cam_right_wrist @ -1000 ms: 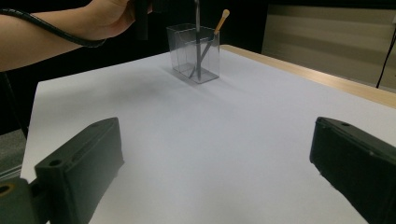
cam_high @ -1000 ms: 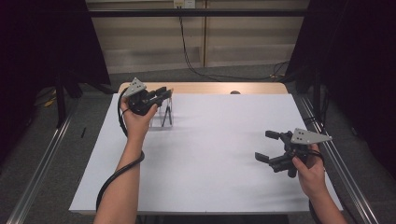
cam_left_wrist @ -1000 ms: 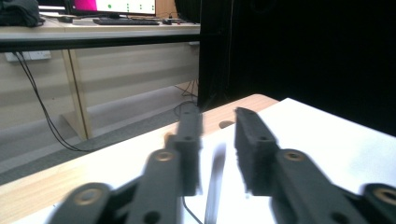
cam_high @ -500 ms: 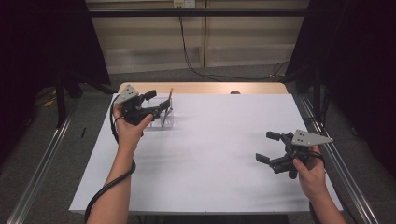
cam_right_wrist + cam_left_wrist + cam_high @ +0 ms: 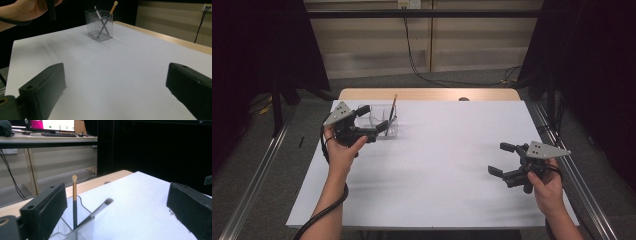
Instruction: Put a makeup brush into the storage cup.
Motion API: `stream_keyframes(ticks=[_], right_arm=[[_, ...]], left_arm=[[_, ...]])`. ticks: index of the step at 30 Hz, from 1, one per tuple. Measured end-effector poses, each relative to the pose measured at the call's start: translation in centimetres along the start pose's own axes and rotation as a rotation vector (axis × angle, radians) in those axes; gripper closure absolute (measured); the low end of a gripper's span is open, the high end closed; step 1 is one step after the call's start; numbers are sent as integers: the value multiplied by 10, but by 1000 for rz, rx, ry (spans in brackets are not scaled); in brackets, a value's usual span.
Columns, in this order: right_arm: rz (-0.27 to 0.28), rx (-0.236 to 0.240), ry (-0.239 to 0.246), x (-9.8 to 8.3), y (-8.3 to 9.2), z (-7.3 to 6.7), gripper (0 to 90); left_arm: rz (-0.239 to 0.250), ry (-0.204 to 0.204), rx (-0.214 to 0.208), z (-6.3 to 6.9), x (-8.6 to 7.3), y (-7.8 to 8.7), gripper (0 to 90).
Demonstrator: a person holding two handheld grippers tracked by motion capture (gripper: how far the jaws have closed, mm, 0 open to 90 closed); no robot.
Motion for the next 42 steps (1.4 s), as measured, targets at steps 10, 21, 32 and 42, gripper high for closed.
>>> stream_keyframes(ticks=[10,21,32,42], right_arm=[[1,-17,7,-2,2,0,22],[-8,-32,14,-4,4,0,22],[-5,-38,6,-7,7,2,23],[-2,-41,1,-10,9,2,23]], left_arm=[[-7,-60,-25,9,-9,21,0],[-12,-67,-63,16,-22,42,0],[-9,-66,-60,18,-38,64,0],[-3,-79,-66,21,-46,77,0]])
Point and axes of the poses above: each handheld gripper's, and its own axes: y roughly backward along the jaws, x roughly out of its top, z roughly to its right, the point moved 1 cm from there along -y, roughly forward along the jaws, and after that the axes turned 7 degrees about -z, right-handed, at the moved point
